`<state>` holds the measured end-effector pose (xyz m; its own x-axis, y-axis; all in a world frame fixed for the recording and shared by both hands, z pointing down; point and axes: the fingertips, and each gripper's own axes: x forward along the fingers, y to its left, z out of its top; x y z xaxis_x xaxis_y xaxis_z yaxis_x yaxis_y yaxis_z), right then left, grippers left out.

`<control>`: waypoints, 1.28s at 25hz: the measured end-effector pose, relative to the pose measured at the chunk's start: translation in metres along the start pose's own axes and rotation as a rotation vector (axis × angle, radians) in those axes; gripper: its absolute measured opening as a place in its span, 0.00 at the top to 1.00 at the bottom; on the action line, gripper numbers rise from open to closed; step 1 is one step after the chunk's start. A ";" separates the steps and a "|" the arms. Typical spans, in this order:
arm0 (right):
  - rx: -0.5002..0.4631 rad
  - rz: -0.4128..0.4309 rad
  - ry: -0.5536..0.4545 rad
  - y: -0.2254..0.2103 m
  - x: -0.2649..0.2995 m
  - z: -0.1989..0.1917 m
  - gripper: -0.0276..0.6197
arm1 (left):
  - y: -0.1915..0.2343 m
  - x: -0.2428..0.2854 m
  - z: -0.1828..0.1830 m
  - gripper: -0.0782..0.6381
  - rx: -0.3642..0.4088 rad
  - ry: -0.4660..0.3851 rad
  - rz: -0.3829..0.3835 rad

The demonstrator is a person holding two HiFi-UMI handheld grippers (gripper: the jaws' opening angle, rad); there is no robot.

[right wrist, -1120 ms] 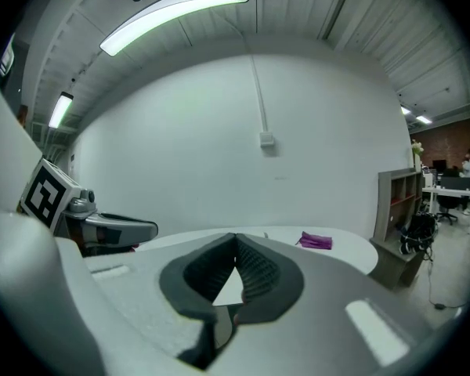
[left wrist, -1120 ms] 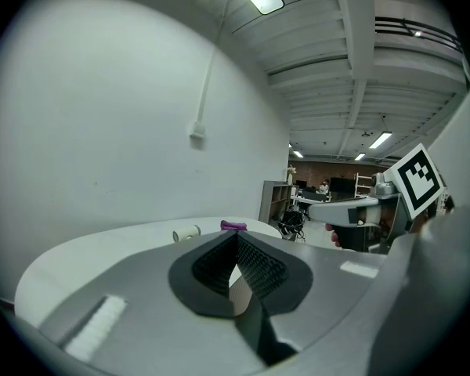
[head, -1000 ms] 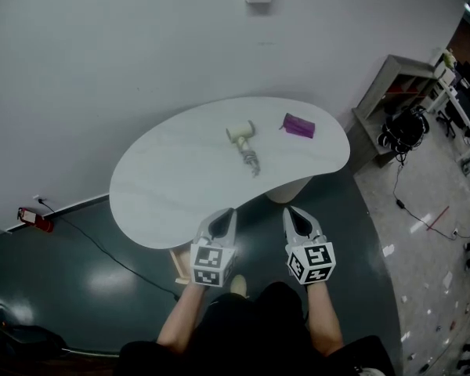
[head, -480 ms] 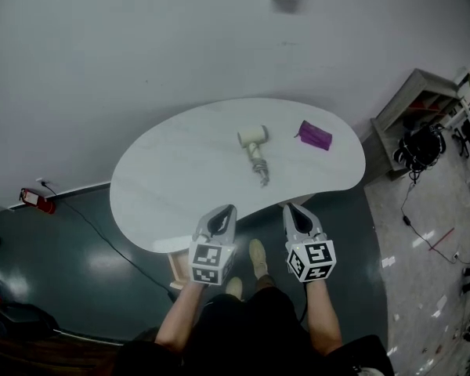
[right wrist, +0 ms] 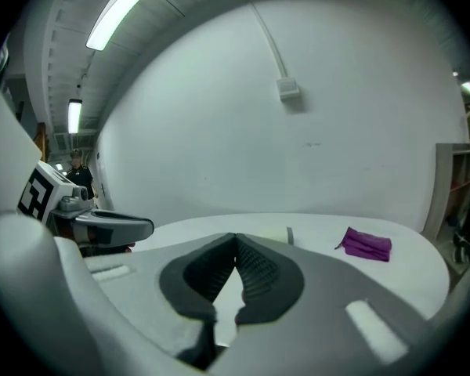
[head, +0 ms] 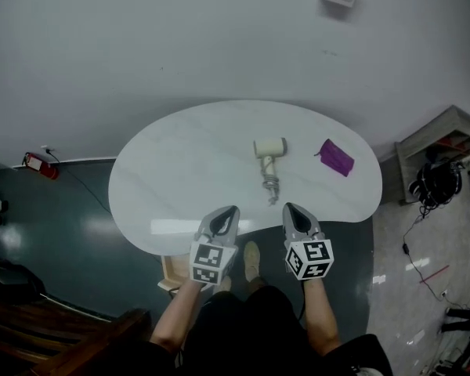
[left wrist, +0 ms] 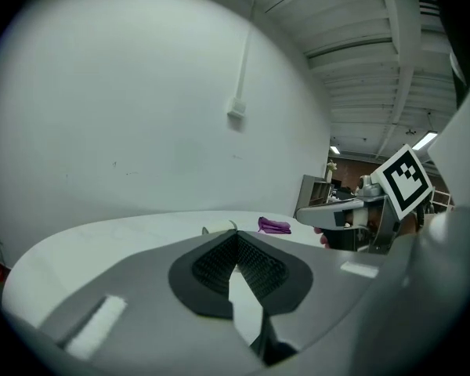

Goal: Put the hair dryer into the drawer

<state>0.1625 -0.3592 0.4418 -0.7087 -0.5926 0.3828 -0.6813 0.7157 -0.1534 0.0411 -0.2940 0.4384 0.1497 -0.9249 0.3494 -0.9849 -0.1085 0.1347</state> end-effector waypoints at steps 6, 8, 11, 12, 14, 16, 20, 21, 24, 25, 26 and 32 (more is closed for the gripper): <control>0.007 0.037 0.061 -0.022 0.052 -0.013 0.95 | 0.027 0.035 -0.014 0.88 -0.044 0.033 0.030; 0.009 0.046 0.081 -0.028 0.068 -0.019 0.95 | 0.035 0.047 -0.023 0.88 -0.051 0.052 0.039; 0.012 0.057 0.110 -0.037 0.089 -0.028 0.95 | 0.043 0.063 -0.035 0.88 -0.071 0.081 0.045; 0.016 0.061 0.120 -0.040 0.095 -0.031 0.95 | 0.045 0.068 -0.039 0.88 -0.078 0.091 0.047; 0.022 0.069 0.138 -0.045 0.108 -0.038 0.95 | 0.049 0.077 -0.048 0.88 -0.091 0.109 0.053; 0.025 0.076 0.154 -0.050 0.120 -0.044 0.95 | 0.054 0.084 -0.056 0.88 -0.101 0.126 0.057; 0.025 0.081 0.187 -0.057 0.137 -0.057 0.95 | 0.059 0.092 -0.068 0.88 -0.110 0.153 0.063; 0.029 0.081 0.197 -0.059 0.141 -0.060 0.95 | 0.061 0.094 -0.070 0.88 -0.113 0.159 0.066; 0.030 0.065 0.235 -0.067 0.153 -0.069 0.95 | 0.064 0.099 -0.076 0.88 -0.122 0.178 0.073; 0.025 0.059 0.245 -0.070 0.156 -0.071 0.95 | 0.064 0.101 -0.079 0.88 -0.124 0.184 0.075; 0.021 0.055 0.254 -0.072 0.160 -0.072 0.95 | 0.064 0.102 -0.080 0.88 -0.127 0.188 0.076; 0.036 0.086 0.304 -0.076 0.180 -0.078 0.82 | 0.063 0.107 -0.085 0.88 -0.143 0.203 0.081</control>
<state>0.1012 -0.4918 0.5936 -0.6806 -0.3889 0.6209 -0.6312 0.7416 -0.2274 0.0028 -0.3691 0.5632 0.0992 -0.8348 0.5415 -0.9743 0.0291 0.2233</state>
